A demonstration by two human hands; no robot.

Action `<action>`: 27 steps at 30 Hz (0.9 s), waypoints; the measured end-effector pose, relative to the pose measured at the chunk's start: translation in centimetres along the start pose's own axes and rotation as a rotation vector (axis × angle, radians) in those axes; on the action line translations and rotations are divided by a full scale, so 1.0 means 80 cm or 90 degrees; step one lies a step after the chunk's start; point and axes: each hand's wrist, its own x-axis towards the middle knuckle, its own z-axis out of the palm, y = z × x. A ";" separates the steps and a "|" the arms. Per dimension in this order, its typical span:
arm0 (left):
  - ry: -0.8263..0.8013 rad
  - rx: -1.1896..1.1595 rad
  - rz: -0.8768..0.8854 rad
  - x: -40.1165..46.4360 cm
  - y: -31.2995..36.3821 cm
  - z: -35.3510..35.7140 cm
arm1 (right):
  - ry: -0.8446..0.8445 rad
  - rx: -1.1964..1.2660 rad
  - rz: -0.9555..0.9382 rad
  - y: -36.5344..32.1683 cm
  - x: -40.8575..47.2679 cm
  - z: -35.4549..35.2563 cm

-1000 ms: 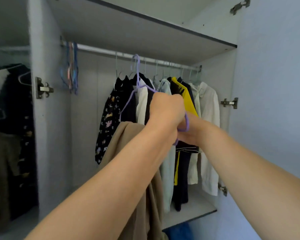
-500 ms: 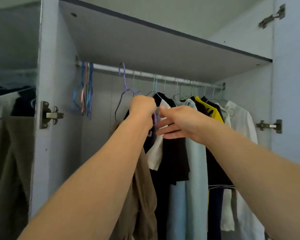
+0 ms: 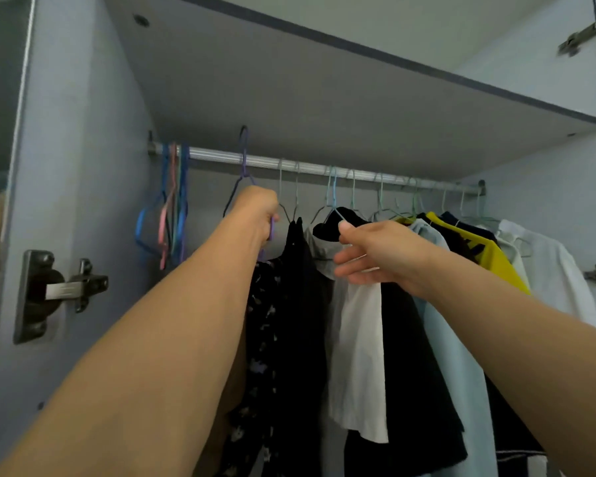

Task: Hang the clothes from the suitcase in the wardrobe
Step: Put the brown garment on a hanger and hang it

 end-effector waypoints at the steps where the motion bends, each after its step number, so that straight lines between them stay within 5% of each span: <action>1: -0.013 -0.008 0.001 0.007 -0.002 -0.001 | 0.001 -0.002 0.000 0.004 0.005 0.002; 9: -0.025 0.003 -0.074 0.014 -0.021 0.016 | 0.036 0.002 0.029 0.038 0.009 -0.001; 14: -0.008 0.028 -0.041 -0.022 -0.005 0.040 | 0.150 -0.011 0.019 0.058 -0.029 -0.051; 19: 0.196 0.120 0.099 -0.093 0.008 0.097 | 0.257 -0.010 0.062 0.079 -0.085 -0.129; 24: 0.116 0.203 0.182 -0.220 0.000 0.213 | 0.386 -0.058 0.100 0.104 -0.181 -0.244; 27: -0.040 0.160 0.171 -0.295 -0.015 0.286 | 0.507 -0.222 0.135 0.123 -0.261 -0.329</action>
